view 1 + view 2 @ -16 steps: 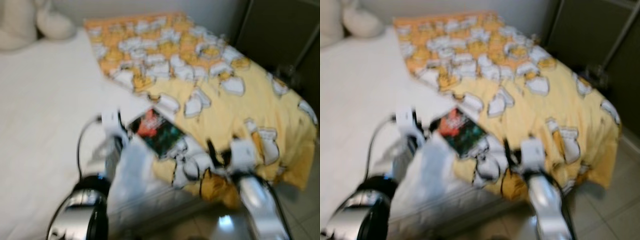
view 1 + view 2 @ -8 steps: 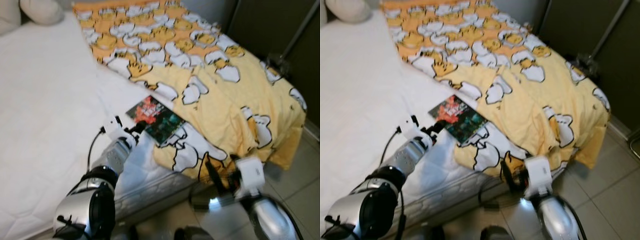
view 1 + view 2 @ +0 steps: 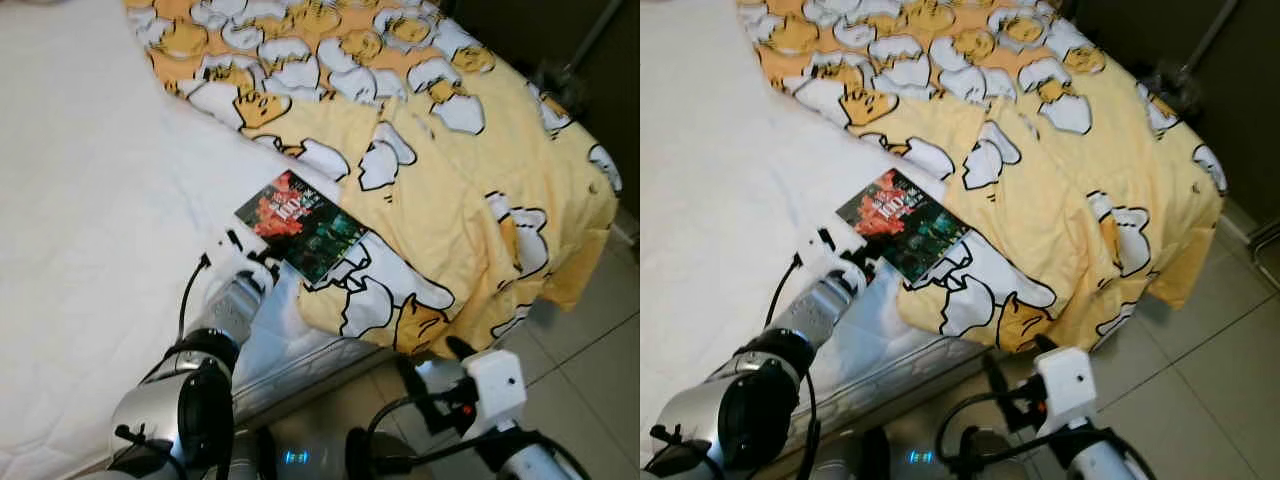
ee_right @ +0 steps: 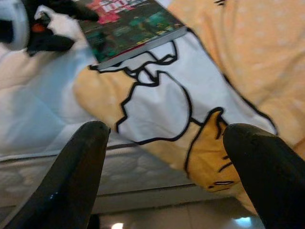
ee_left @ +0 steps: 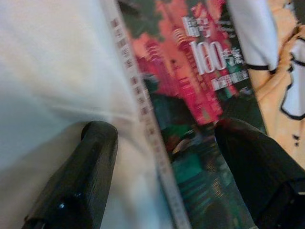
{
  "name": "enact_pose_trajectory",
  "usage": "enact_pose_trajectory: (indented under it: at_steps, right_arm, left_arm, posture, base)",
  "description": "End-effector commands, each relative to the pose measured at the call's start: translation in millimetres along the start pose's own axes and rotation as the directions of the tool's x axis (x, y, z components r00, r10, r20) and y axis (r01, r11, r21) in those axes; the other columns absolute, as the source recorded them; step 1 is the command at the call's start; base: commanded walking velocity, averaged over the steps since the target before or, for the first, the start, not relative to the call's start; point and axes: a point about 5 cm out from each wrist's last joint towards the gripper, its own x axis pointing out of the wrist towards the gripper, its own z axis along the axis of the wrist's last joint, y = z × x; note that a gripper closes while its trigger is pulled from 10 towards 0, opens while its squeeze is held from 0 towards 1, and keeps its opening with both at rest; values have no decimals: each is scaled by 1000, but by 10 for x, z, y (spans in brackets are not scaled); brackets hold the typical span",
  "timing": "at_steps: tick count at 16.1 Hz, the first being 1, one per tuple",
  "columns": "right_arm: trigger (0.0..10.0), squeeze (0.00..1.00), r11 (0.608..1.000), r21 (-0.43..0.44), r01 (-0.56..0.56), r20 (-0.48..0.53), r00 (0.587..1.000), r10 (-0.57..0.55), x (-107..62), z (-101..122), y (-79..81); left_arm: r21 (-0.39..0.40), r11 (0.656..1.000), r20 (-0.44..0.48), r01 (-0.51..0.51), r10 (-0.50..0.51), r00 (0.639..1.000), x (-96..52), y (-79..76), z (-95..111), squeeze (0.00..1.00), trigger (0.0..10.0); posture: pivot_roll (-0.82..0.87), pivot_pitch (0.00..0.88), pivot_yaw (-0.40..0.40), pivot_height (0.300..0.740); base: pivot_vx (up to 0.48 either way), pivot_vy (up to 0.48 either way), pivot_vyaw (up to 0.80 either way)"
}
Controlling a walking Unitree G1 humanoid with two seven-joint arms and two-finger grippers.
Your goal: Clean up the room
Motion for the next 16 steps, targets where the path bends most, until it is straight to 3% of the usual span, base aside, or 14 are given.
enact_pose_trajectory:
  at_steps: [1, 5, 9, 12, 13, 15, 16]
  right_arm:
    - [10000, 0, 1000, 4, 1, -14, 1000, -1, -38, -10, 19]
    - [10000, 0, 999, 25, 26, -28, 999, -25, -80, -18, 57]
    - [10000, 0, 999, 31, 31, -41, 999, -30, -115, -41, 79]
    - [10000, 0, 999, 35, 32, -53, 998, -30, -134, -55, 88]
    - [10000, 0, 999, 36, 34, -57, 998, -32, -141, -55, 89]
    - [10000, 0, 999, 37, 35, -58, 998, -33, -141, -53, 87]
    - [10000, 0, 999, 38, 36, -60, 998, -34, -140, -57, 88]
  left_arm:
    - [-17, 999, -15, 44, -44, 999, 27, -106, -44, 0, 10000]
    - [-84, 990, -9, 110, -111, 994, 59, -259, -68, 0, 10000]
    - [-77, 994, -46, 82, -86, 995, 45, -228, -190, 0, 10000]
    - [-199, 975, -73, 99, -115, 991, 44, -317, -350, 0, 10000]
    - [-201, 973, -83, 113, -132, 988, 41, -352, -408, 0, 0]
    - [-225, 966, -91, 128, -152, 984, 37, -383, -449, 0, 0]
    - [-356, 916, -16, 185, -204, 979, 44, -443, -407, 0, 0]
  posture:
    - [-287, 244, -14, 724]
    - [-300, 257, 7, 724]
    - [-303, 259, 8, 724]
    - [-312, 267, 5, 724]
    - [-317, 268, 5, 724]
    - [-317, 268, 5, 724]
    - [-318, 268, 6, 724]
  base:
    - [0, 0, 0]
    - [0, 0, 0]
    - [0, 0, 0]
    - [0, 0, 0]
    - [0, 0, 0]
    - [0, 0, 0]
    - [0, 0, 0]
